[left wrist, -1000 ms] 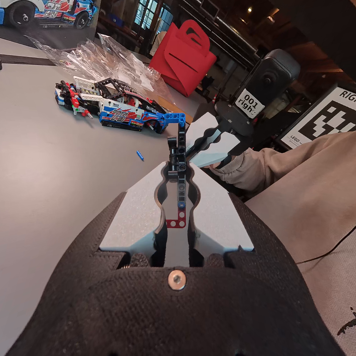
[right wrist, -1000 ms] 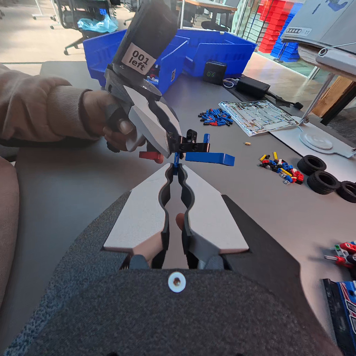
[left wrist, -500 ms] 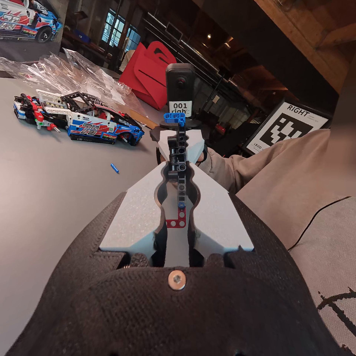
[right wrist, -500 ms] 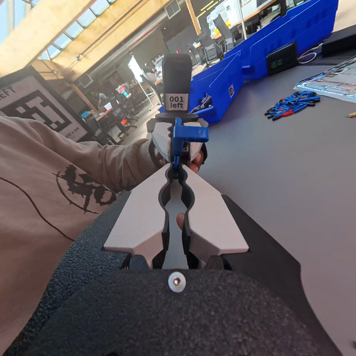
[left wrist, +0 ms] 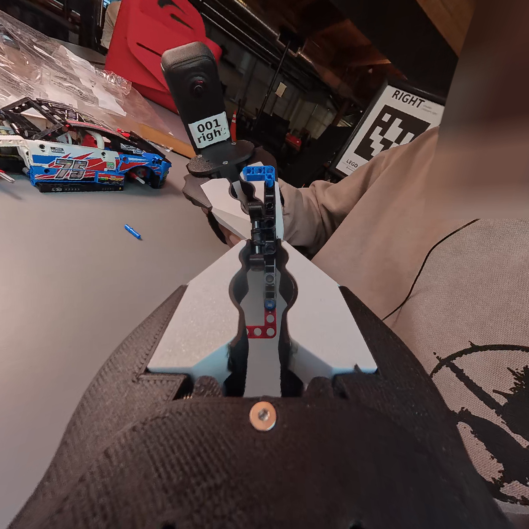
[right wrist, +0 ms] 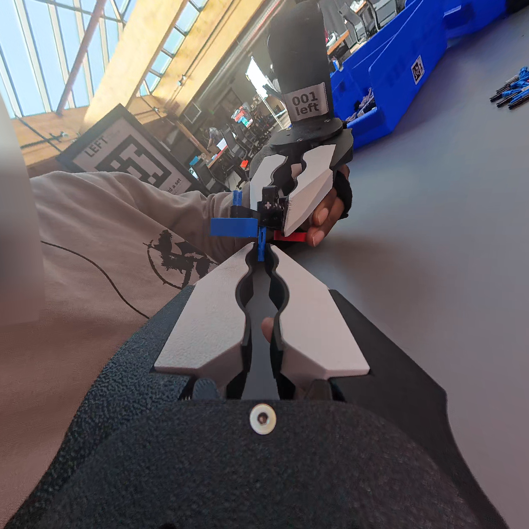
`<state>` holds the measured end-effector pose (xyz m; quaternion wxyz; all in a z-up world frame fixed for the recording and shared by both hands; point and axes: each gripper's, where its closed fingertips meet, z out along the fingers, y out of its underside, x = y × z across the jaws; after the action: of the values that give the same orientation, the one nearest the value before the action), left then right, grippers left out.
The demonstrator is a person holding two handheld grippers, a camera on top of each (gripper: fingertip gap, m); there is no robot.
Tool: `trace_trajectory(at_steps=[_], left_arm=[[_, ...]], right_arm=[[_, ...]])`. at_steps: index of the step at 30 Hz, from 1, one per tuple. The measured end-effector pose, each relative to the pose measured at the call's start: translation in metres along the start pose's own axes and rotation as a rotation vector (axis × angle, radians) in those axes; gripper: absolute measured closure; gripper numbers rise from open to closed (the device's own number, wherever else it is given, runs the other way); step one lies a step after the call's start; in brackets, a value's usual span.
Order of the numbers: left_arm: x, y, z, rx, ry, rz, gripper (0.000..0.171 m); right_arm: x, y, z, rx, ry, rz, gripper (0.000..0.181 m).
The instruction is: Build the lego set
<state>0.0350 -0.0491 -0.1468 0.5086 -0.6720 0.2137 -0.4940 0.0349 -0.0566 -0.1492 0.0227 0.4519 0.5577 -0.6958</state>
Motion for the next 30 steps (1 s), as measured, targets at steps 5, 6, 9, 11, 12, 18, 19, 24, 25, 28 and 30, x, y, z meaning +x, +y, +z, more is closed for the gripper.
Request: trace_trajectory(at_steps=[5,6,9,11,12,18,19,24,25,28,30], left_arm=[[0.002,-0.001,-0.002,-0.02,-0.026,0.049,0.156],[0.003,0.0,-0.002,-0.032,-0.024,0.055,0.156],[0.003,0.001,-0.005,-0.057,-0.034,0.083,0.156],[0.001,0.004,-0.006,-0.084,-0.051,0.104,0.156],[0.001,0.005,-0.006,-0.087,-0.052,0.108,0.156],[0.001,0.001,-0.004,-0.044,-0.056,0.114,0.156],[0.001,-0.001,-0.005,-0.028,-0.053,0.107,0.156],[-0.003,-0.008,-0.006,0.032,-0.067,0.077,0.156],[-0.006,-0.009,-0.005,0.054,-0.076,0.051,0.157],[-0.006,-0.008,-0.003,0.098,-0.065,0.009,0.157],[-0.008,-0.009,-0.003,0.104,-0.075,0.011,0.157]], right_arm=[[-0.002,-0.004,0.002,0.02,-0.002,-0.038,0.181],[-0.002,-0.002,0.002,0.009,-0.002,-0.047,0.181],[-0.003,-0.004,0.002,0.007,-0.003,-0.055,0.181],[0.0,-0.004,0.001,0.012,0.011,-0.062,0.18],[0.001,-0.003,0.001,0.001,0.022,-0.082,0.181],[-0.001,-0.004,0.003,0.009,0.05,-0.174,0.18],[-0.001,-0.005,0.004,0.013,0.047,-0.184,0.18],[0.0,-0.012,0.002,0.034,0.083,-0.214,0.18],[0.002,-0.013,0.001,0.034,0.098,-0.211,0.18],[0.005,-0.014,-0.002,0.031,0.117,-0.194,0.18],[0.006,-0.014,-0.002,0.029,0.141,-0.194,0.179]])
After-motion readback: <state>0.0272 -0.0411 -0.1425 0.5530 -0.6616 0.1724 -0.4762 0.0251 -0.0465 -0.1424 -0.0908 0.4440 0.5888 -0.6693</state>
